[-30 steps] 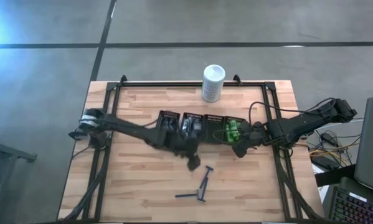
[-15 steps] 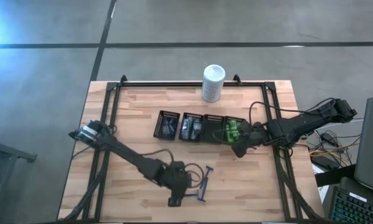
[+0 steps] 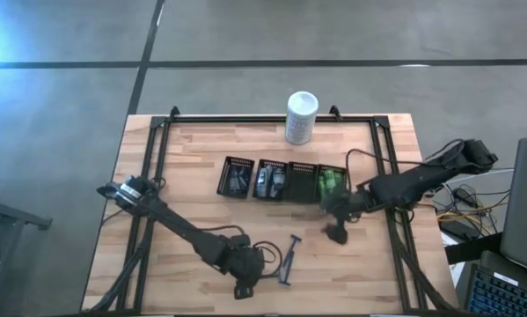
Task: Pick & Place Travel size toiletries
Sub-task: Put the blue razor into the middle right black bin
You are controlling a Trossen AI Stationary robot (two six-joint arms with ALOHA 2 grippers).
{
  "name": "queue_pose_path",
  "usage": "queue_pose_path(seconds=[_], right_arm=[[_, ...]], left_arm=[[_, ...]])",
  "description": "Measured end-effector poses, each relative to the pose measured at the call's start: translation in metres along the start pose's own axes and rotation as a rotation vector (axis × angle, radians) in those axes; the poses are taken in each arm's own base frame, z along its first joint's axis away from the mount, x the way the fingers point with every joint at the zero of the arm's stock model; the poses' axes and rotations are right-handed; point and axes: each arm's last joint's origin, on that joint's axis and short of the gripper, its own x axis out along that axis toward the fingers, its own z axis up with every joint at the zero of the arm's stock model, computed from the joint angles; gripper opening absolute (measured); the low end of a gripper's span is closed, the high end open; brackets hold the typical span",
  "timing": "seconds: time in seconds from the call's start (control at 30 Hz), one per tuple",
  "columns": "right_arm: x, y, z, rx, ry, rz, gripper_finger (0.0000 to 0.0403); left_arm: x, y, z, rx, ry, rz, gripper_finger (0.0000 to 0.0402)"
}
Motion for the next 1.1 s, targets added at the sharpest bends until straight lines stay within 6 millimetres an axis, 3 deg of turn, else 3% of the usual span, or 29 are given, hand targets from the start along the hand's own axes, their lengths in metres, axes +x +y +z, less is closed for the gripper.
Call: queue_pose_path(seconds=[0.17, 0.33, 0.63, 0.83, 0.93, 1.1], right_arm=[[0.021, 0.023, -0.01, -0.334, 0.075, 0.12, 0.0324], [0.041, 0.036, -0.011, -0.37, 0.071, 0.18, 0.0301], [0.061, 0.047, -0.005, -0.758, 0.008, 0.249, 0.0272], [0.076, 0.059, 0.006, -0.981, 0.001, 0.245, 0.0259], [0.085, 0.066, 0.021, -1.032, -0.002, 0.235, 0.0253], [0.101, 0.071, 0.045, -1.089, 0.09, 0.189, 0.0242]], left_arm=[[-0.001, 0.001, -0.005, -0.195, 0.039, 0.021, 0.025], [-0.004, -0.004, -0.005, -0.387, 0.029, -0.001, 0.025], [-0.049, -0.026, -0.014, -0.428, -0.01, -0.094, 0.0245], [-0.082, -0.019, -0.011, -0.404, -0.09, -0.065, 0.0244], [-0.098, -0.01, -0.011, -0.4, -0.151, -0.046, 0.0243], [-0.12, 0.013, -0.028, -0.437, -0.232, -0.016, 0.0241]])
